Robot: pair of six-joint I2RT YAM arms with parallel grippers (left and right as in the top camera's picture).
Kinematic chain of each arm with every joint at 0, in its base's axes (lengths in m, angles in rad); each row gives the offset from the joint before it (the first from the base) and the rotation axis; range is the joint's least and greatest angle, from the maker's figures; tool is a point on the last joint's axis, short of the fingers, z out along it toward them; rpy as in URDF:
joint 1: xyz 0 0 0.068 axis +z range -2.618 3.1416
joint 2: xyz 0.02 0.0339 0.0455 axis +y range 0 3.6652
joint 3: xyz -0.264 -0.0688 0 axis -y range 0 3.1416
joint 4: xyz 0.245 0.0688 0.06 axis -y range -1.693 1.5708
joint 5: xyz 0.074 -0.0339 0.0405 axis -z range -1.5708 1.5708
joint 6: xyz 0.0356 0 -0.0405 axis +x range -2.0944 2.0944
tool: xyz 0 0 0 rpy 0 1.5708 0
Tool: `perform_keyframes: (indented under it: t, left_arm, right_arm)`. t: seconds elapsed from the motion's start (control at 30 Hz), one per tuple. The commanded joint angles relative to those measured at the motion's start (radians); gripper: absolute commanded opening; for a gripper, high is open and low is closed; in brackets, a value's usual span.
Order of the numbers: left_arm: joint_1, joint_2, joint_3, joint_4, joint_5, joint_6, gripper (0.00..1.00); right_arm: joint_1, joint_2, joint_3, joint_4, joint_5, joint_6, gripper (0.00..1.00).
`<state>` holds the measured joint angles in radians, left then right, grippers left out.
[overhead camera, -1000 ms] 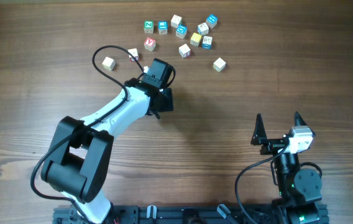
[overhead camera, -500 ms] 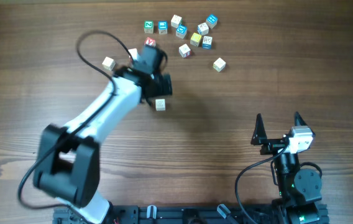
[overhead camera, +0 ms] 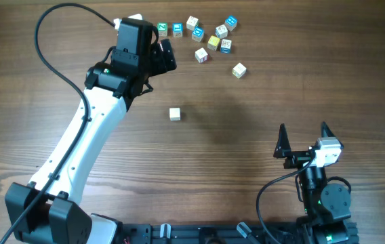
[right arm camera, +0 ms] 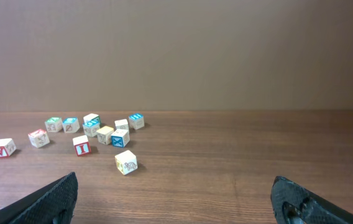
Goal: Form a horizontal line
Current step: 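Move the left gripper back to the cluster and grasp a green-lettered block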
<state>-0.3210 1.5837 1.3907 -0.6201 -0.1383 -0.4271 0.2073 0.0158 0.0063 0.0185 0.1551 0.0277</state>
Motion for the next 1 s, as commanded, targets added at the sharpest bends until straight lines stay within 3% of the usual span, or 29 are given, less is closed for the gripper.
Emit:
perform_keyframes:
  t: [0.0,0.2,0.3,0.57,0.63,0.67,0.83,0.97]
  left_arm:
    - [0.005,0.005,0.005,0.005,-0.017,0.009,0.04]
    - [0.079,0.039,0.072,-0.102,0.021,0.002,0.04]
    - [0.160,0.094,0.176,-0.141,0.082,0.059,0.04]
    - [0.281,0.349,0.190,0.105,0.035,0.104,0.04]
    - [0.296,0.428,0.190,0.161,0.033,0.098,0.35]
    - [0.304,0.461,0.190,0.192,0.032,0.098,0.44]
    - [0.322,0.581,0.190,0.311,0.032,0.079,0.52]
    - [0.323,0.630,0.190,0.298,0.032,0.079,0.54]
  right_arm:
    - [-0.005,-0.005,-0.001,0.003,0.010,-0.008,0.99]
    - [-0.005,-0.005,-0.001,0.003,0.010,-0.008,1.00]
    - [-0.005,-0.005,-0.001,0.003,0.010,-0.009,1.00]
    - [-0.005,-0.005,-0.001,0.003,0.010,-0.008,1.00]
    - [-0.005,-0.005,-0.001,0.003,0.010,-0.009,1.00]
    - [-0.005,-0.005,-0.001,0.003,0.010,-0.008,1.00]
    - [-0.005,-0.005,-0.001,0.003,0.010,-0.009,1.00]
    - [-0.005,-0.005,-0.001,0.003,0.010,-0.009,1.00]
